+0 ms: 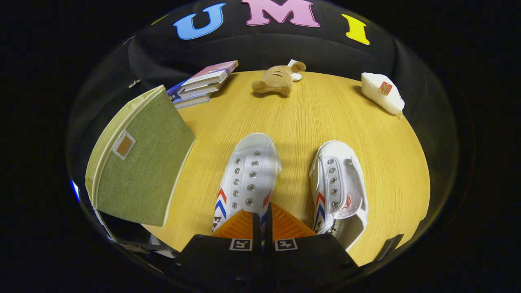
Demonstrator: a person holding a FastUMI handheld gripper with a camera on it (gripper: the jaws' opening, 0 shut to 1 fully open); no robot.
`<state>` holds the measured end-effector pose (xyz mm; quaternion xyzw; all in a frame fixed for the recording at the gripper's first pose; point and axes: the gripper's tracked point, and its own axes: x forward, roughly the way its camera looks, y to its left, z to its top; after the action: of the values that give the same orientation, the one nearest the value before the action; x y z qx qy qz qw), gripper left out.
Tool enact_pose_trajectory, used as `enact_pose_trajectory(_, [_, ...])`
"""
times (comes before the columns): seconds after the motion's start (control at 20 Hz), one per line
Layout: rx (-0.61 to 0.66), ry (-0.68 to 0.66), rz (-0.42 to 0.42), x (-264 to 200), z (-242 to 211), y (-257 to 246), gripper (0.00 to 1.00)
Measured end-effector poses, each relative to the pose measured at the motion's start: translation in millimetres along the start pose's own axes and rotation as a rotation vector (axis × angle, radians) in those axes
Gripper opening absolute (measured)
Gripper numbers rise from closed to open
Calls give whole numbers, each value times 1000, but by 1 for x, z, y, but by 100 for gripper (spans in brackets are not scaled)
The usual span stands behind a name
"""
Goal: Open the storage box then place both shoes into the box .Put the left shoe in first, then the right shoe, with the right side of both shoes facing outward in a uniform manner.
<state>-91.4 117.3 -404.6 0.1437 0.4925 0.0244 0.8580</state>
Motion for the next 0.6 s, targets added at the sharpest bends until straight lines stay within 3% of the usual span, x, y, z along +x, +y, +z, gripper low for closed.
enact_pose_trajectory(0.25, [34, -39, 32, -28, 26, 17, 5])
enact_pose_trajectory(0.6, [16, -124, 94, -86, 100, 68, 5])
